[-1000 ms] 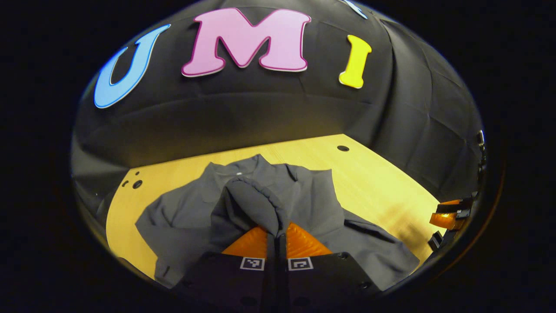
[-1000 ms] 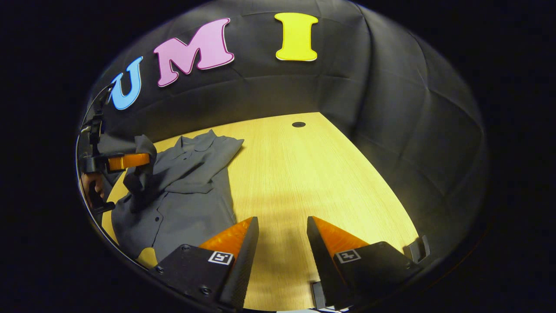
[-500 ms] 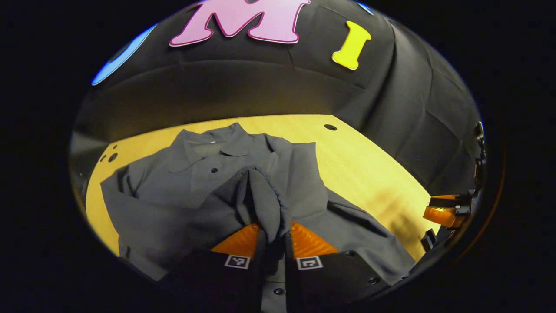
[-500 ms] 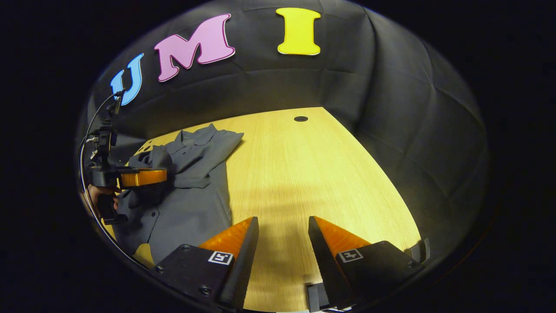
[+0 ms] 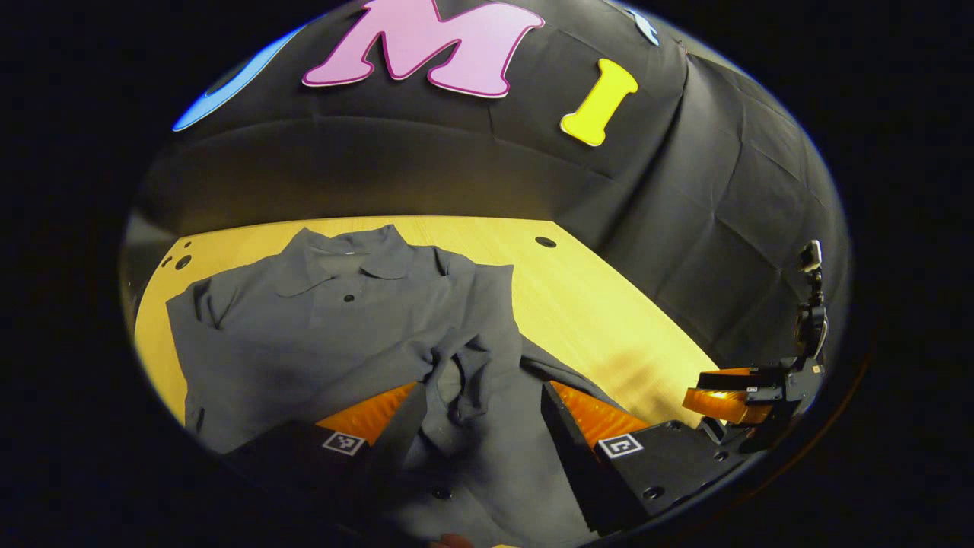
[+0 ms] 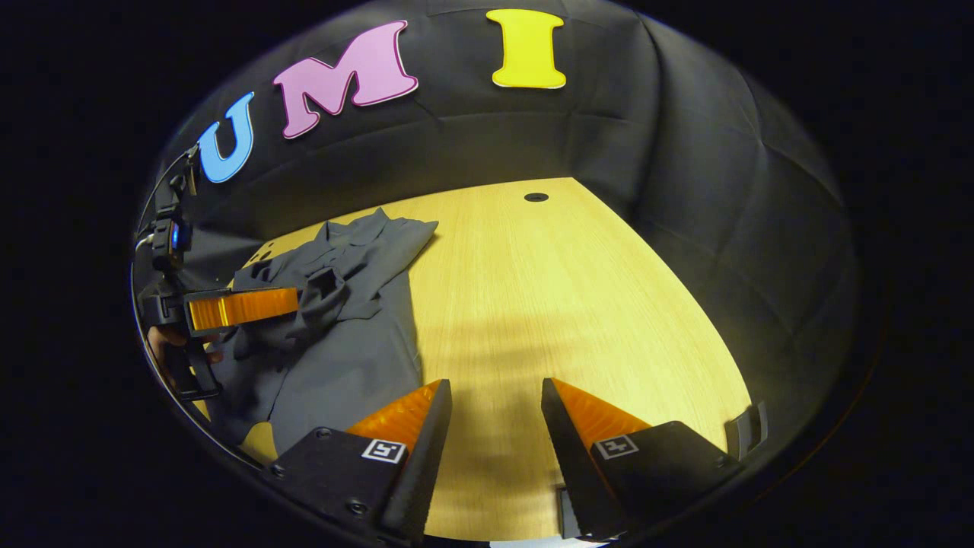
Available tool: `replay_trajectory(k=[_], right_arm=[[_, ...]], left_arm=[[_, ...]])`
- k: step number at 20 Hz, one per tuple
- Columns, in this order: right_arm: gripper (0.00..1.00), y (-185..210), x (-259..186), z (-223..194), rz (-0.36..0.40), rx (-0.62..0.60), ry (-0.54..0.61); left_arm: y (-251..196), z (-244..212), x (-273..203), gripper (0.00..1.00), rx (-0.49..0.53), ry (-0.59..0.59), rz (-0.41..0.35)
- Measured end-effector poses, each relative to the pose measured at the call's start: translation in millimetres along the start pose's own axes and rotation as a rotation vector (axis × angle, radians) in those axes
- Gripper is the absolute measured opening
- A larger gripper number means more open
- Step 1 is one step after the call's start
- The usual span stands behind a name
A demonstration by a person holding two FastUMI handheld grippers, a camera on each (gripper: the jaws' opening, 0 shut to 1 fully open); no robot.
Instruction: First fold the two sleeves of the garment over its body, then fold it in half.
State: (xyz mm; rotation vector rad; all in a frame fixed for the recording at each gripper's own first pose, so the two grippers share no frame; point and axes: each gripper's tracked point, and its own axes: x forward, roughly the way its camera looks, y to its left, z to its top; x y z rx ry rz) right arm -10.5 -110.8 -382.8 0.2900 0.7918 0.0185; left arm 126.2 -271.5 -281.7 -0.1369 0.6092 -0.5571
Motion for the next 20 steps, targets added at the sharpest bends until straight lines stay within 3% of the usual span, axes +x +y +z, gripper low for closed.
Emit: replay_trajectory(k=[2,10,13,20], right_arm=[[0.79,7.4,-4.4,-1.0,0.005,0.005,-0.004],[0.87,56.5,-21.9,-16.6,0.063,-0.033,0.008],[0.96,71.5,-24.9,-22.3,0.074,-0.051,0.019],[0.98,82.8,-25.8,-36.8,0.047,-0.043,0.051]], left_arm=[[3.9,-5.0,-17.8,0.95,-0.006,-0.007,0.007],[61.0,-22.5,-97.0,0.95,-0.026,-0.046,0.1],[93.3,-37.2,-127.1,0.95,-0.051,-0.046,0.159],[173.4,-89.5,-194.4,0.95,-0.142,-0.014,0.34]])
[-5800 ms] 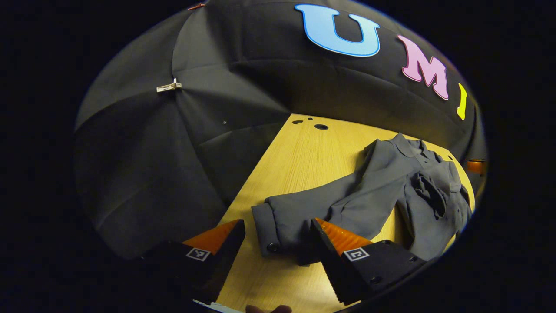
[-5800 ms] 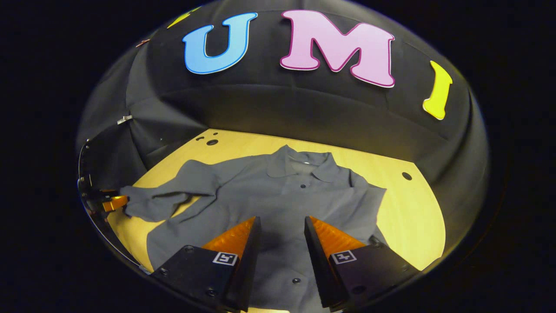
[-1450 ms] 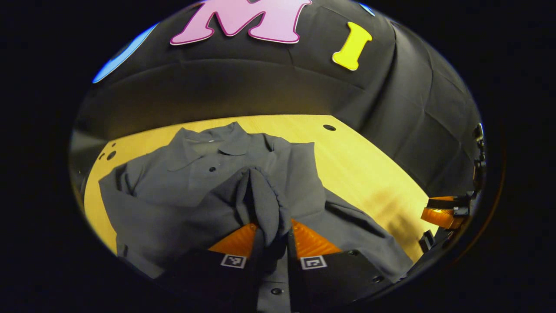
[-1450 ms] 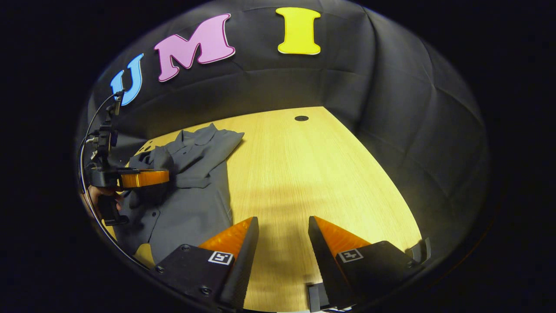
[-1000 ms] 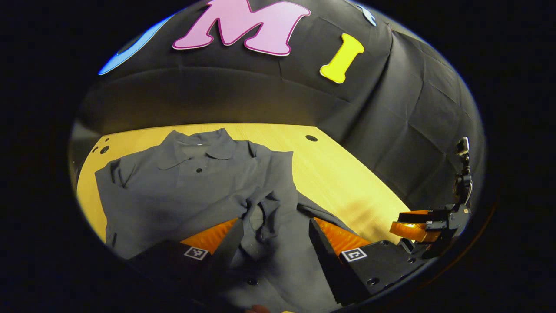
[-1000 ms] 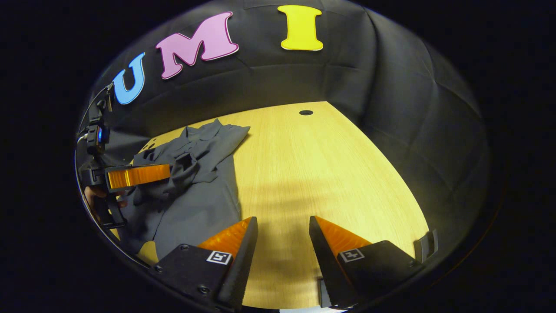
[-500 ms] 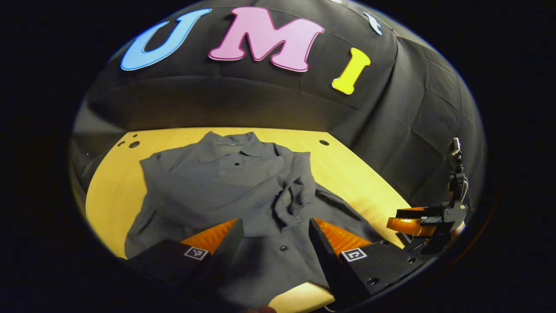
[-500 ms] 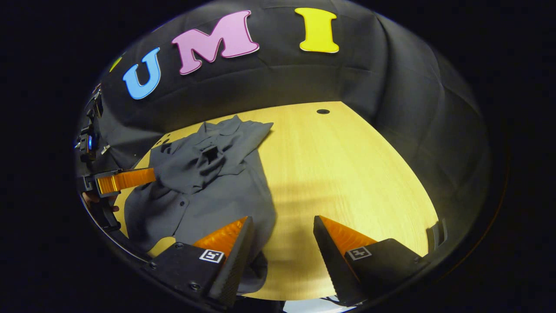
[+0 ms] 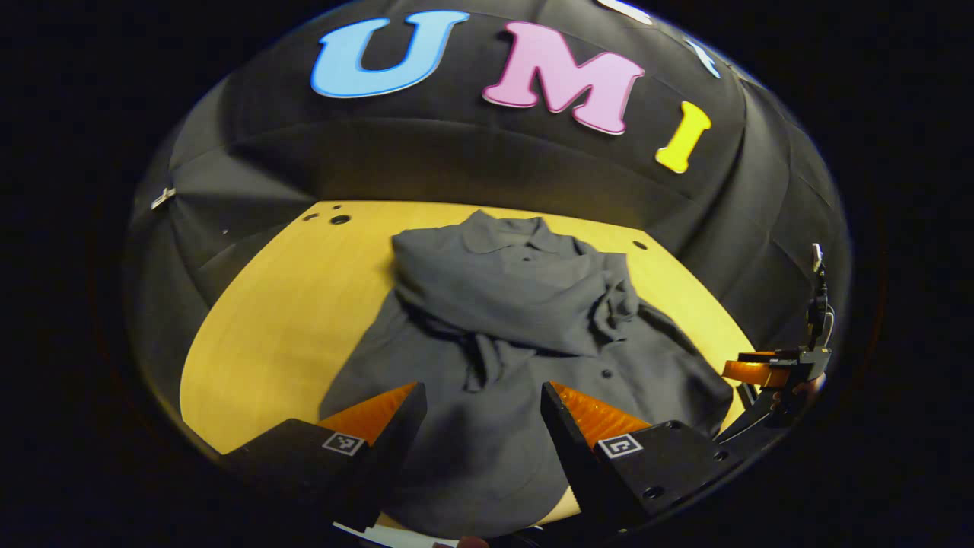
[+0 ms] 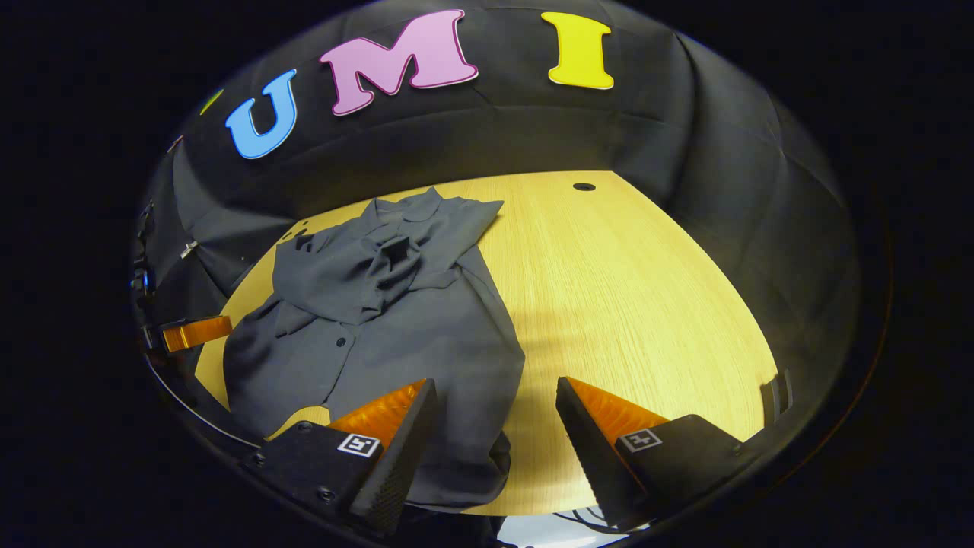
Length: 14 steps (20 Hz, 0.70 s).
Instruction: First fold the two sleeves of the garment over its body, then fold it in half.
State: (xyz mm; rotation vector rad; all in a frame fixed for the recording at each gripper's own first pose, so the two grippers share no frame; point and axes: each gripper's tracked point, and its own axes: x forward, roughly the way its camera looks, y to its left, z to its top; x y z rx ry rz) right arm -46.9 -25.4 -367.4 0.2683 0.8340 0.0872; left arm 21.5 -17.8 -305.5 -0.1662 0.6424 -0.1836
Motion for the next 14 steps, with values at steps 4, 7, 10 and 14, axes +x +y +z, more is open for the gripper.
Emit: replay_trajectory(k=[4,7,10,14], right_arm=[[0.97,2.8,1.4,-7.8,-0.01,0.013,0.017],[0.97,5.7,5.1,-14.6,-0.012,-0.003,0.035],[0.98,7.9,9.7,-19.5,-0.009,-0.005,0.053],[0.98,9.3,19.7,-28.0,-0.007,-0.006,0.084]], left_arm=[[47.1,-18.2,-11.3,0.95,-0.021,0.024,0.09],[72.2,-28.7,-11.4,0.95,-0.016,0.043,0.136],[91.6,-41.4,-5.0,0.95,-0.014,0.07,0.177],[100.7,-61.1,10.6,0.95,-0.031,0.126,0.193]])
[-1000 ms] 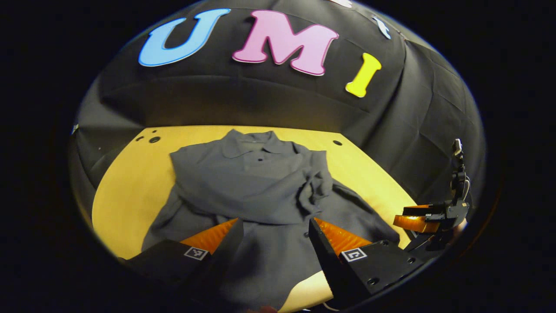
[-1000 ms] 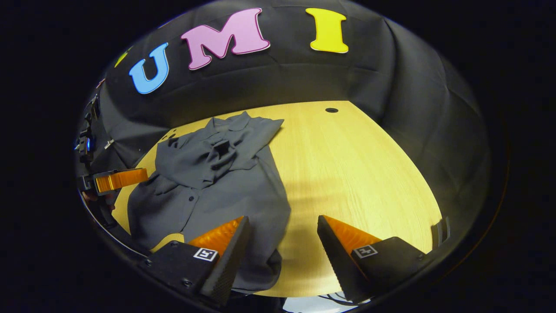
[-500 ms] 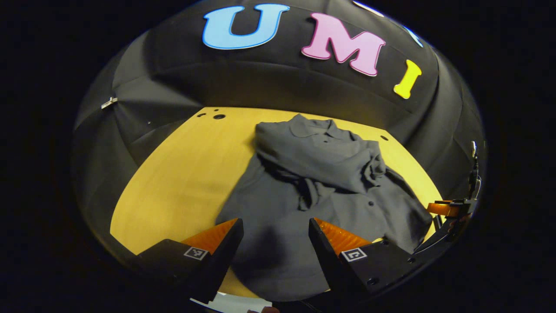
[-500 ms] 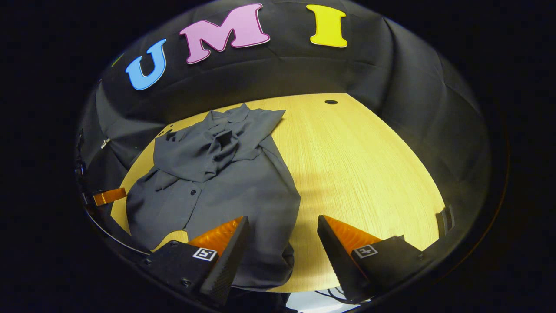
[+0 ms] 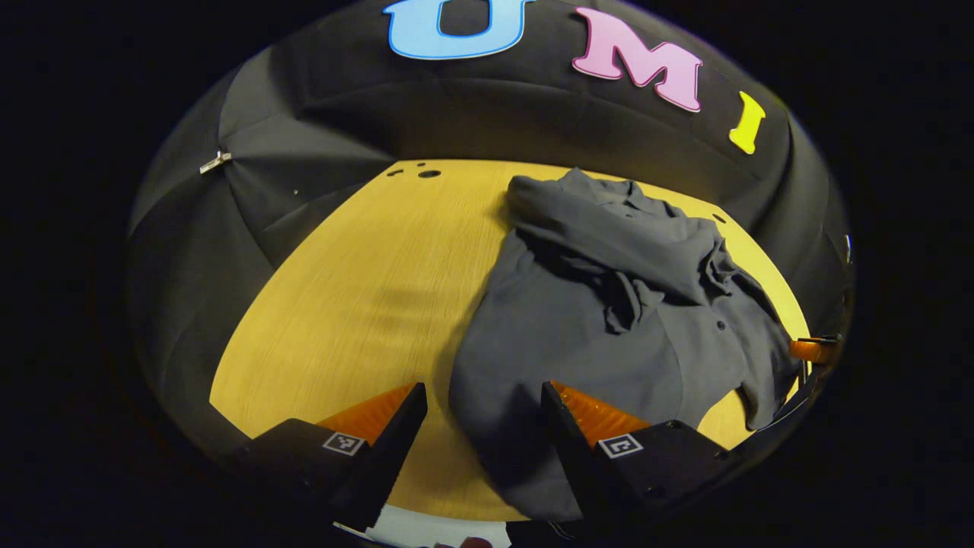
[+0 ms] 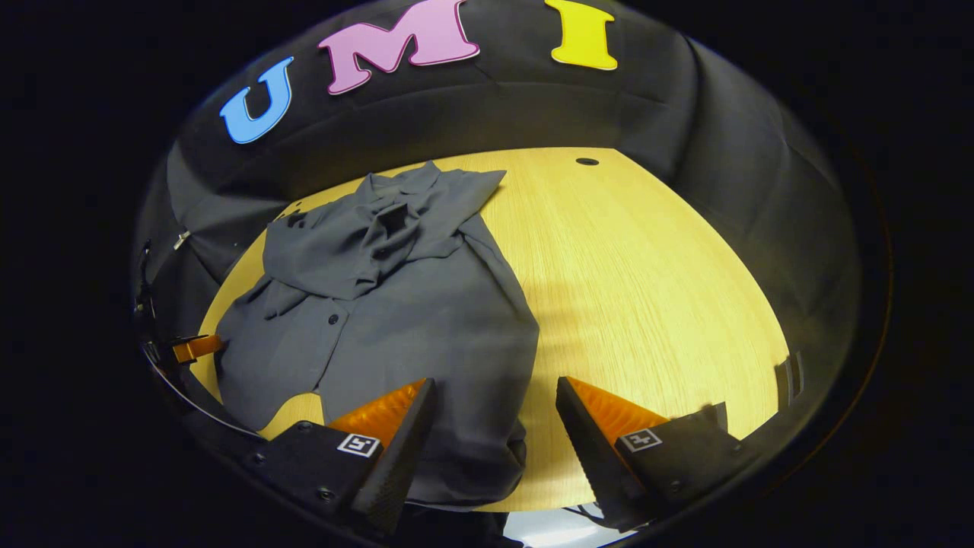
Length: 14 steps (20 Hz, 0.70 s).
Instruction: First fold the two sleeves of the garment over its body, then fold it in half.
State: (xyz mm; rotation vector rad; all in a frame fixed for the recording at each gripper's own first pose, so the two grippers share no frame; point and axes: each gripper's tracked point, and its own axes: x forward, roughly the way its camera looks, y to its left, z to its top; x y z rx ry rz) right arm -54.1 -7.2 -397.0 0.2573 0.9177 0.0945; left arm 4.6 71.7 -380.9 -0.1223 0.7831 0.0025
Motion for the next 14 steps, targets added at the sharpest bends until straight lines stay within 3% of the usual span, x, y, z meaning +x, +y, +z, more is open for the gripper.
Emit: replay_trajectory(k=[9,14], right_arm=[[0.97,12.5,23.5,-20.1,0.015,-0.059,0.06],[1.0,17.3,31.5,-20.5,-0.001,-0.153,0.034]], left_arm=[[-15.9,-8.0,24.6,0.96,0.086,0.066,0.004],[-18.9,-13.4,24.3,0.95,0.061,0.075,-0.007]])
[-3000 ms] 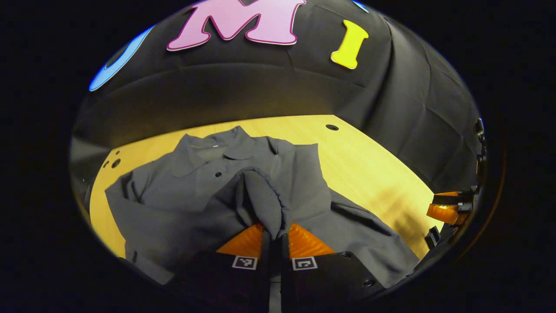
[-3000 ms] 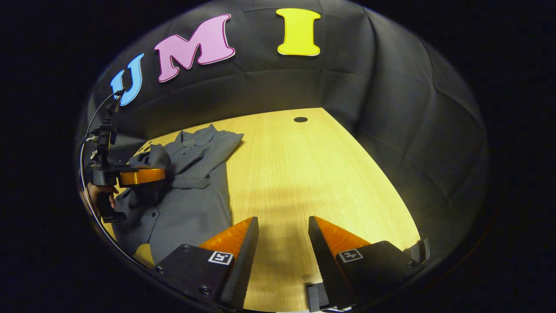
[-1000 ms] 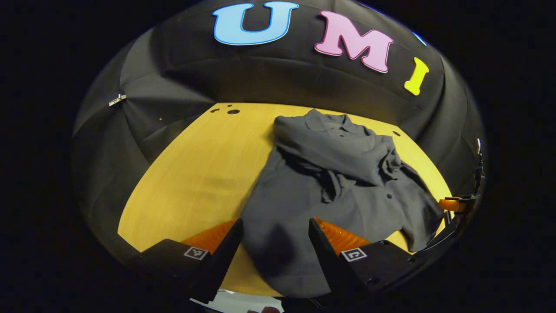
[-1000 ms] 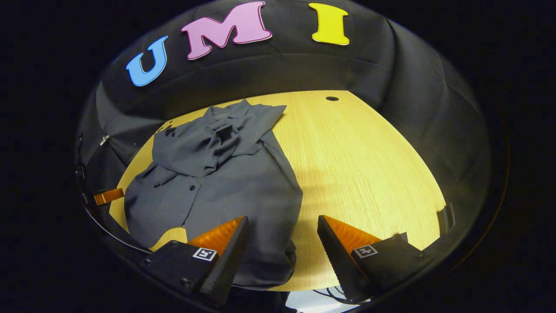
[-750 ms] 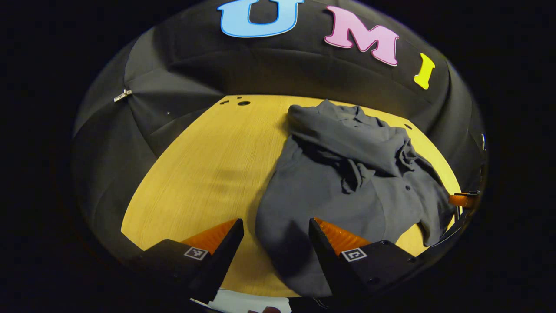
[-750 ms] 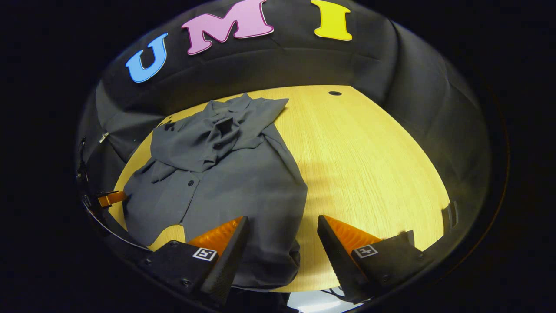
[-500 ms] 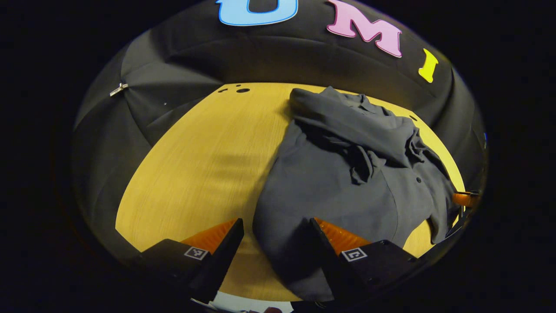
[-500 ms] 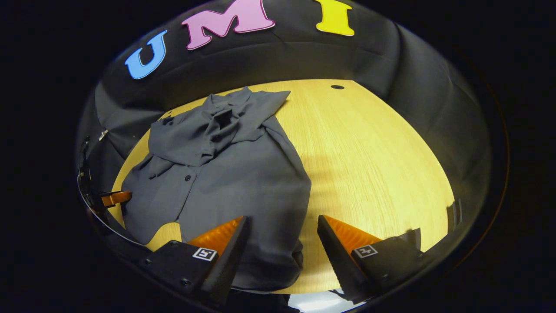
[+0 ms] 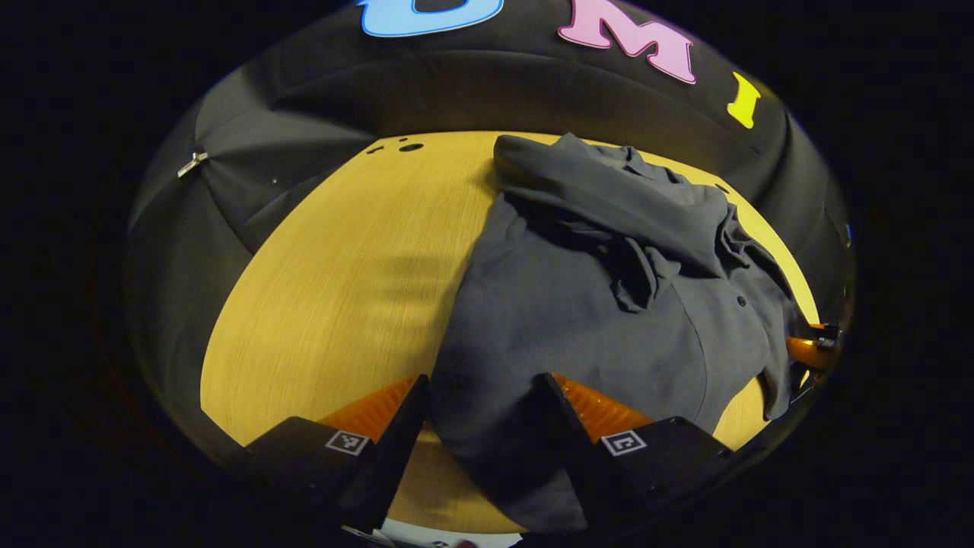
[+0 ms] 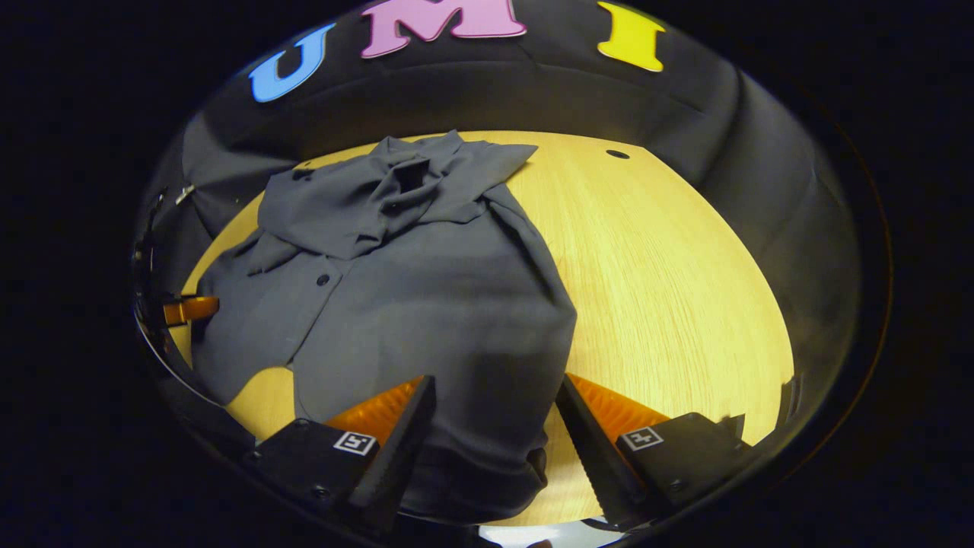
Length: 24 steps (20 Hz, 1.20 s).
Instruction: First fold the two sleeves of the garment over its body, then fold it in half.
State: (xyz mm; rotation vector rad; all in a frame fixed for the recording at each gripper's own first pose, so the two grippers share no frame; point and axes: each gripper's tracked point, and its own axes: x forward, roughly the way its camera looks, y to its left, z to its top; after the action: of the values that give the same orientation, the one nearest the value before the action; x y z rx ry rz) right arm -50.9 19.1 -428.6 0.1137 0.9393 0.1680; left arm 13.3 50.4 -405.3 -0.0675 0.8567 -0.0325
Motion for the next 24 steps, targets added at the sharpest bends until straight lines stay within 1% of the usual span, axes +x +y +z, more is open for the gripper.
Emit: replay_trajectory(k=[1,2,3,5,7,9,11,15,17,19,20,21,22,23,24], right_arm=[[0.96,4.7,4.9,1.2,0.021,0.006,-0.001],[0.75,7.5,2.4,2.8,0.033,0.007,0.013],[0.53,16.2,4.2,3.8,0.073,0.024,0.026],[0.09,22.9,4.6,5.7,0.118,0.084,0.063],[0.06,18.4,4.2,7.3,0.12,0.12,0.061],[0.05,14.0,2.0,3.5,0.105,0.102,0.061],[0.05,14.4,-7.6,8.6,0.113,0.101,0.048],[0.05,15.9,-19.1,15.1,0.149,0.109,0.059],[0.06,13.3,-24.8,27.0,0.161,0.125,0.047],[0.05,11.7,-31.2,44.4,0.165,0.143,0.011],[0.05,7.7,-36.1,51.2,0.153,0.146,-0.001],[0.05,4.5,-40.7,58.4,0.144,0.144,-0.015],[0.05,3.3,-47.4,69.3,0.141,0.137,-0.04],[0.05,2.6,-51.6,82.8,0.142,0.128,-0.064],[0.05,3.1,-53.7,95.7,0.148,0.118,-0.092]], left_arm=[[-10.3,0.6,1.1,0.94,0.026,-0.001,-0.027],[-22.3,2.3,1.7,0.72,0.054,0.0,-0.058],[-28.7,2.2,2.7,0.51,0.075,0.003,-0.071],[-28.7,4.2,2.6,0.07,0.113,0.004,-0.053],[-28.4,4.5,1.8,0.06,0.139,0.005,-0.061],[-26.2,3.6,-2.7,0.06,0.129,0.021,-0.074],[-27.2,9.2,-11.8,0.06,0.09,0.01,-0.091],[-24.2,5.4,-31.2,0.06,0.107,0.013,-0.119],[-24.8,2.8,-44.1,0.06,0.095,0.016,-0.129],[-29.4,11.1,-57.7,0.06,0.068,-0.005,-0.143],[-29.5,22.3,-63.5,0.06,0.059,-0.022,-0.148],[-29.0,31.1,-66.5,0.02,0.05,-0.039,-0.149],[-30.4,39.9,-70.0,0.06,0.038,-0.055,-0.152],[-32.4,49.2,-72.4,0.06,0.025,-0.072,-0.156],[-33.7,61.6,-74.5,0.02,0.015,-0.094,-0.158]])
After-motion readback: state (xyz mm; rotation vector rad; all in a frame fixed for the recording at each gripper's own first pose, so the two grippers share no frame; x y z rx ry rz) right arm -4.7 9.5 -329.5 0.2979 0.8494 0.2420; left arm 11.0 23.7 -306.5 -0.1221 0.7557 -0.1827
